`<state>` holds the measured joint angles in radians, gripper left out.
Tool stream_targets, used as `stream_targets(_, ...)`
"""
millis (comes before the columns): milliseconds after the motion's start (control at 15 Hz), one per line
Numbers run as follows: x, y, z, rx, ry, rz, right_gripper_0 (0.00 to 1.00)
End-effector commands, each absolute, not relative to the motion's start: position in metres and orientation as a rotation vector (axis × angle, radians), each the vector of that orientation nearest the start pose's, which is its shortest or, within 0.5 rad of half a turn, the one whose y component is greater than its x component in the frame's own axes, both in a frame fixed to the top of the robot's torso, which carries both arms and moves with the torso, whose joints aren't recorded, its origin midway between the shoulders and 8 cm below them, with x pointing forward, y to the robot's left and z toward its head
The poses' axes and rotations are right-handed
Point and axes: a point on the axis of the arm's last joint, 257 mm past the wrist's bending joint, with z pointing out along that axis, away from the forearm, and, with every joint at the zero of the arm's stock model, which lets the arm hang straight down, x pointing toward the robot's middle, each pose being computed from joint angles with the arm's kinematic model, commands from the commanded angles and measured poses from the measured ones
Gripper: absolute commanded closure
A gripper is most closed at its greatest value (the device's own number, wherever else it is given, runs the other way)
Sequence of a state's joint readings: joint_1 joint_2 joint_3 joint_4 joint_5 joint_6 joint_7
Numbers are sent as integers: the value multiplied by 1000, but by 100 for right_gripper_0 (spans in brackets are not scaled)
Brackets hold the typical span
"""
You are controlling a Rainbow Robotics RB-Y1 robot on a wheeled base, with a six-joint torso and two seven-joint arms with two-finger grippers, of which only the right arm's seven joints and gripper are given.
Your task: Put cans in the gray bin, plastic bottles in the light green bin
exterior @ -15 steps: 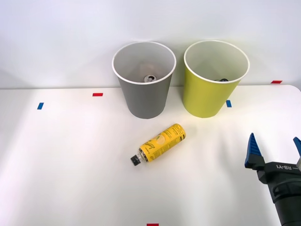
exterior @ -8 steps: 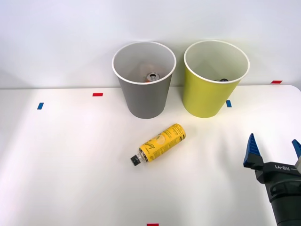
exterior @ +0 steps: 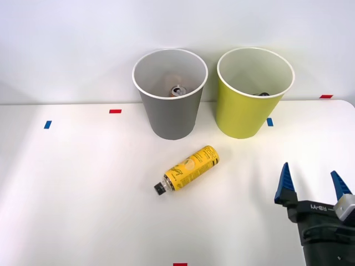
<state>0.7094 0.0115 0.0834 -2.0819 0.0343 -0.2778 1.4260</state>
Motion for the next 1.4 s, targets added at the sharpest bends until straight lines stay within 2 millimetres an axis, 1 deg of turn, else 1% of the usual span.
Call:
stream_targets(67,326,-271,-210,76,1473,-121,0)
stream_targets(133,319,-266,-216,63,1489,-115,0)
stream_targets(400,300,-258,-236,32,1553,-79,0)
stream_targets(467,291,-257,-239,39,1563,-68,0)
stream_targets(600,275,-251,-245,87,1576,17,0)
stream_targets(933,250,-229,-262,76,1644,78,0)
stream_targets(1000,240,-222,-270,78,1673,96,0)
stream_targets(1200,221,-207,-282,74,1725,136,0)
stream_targets(1400,215,-193,-284,65,1741,174,0)
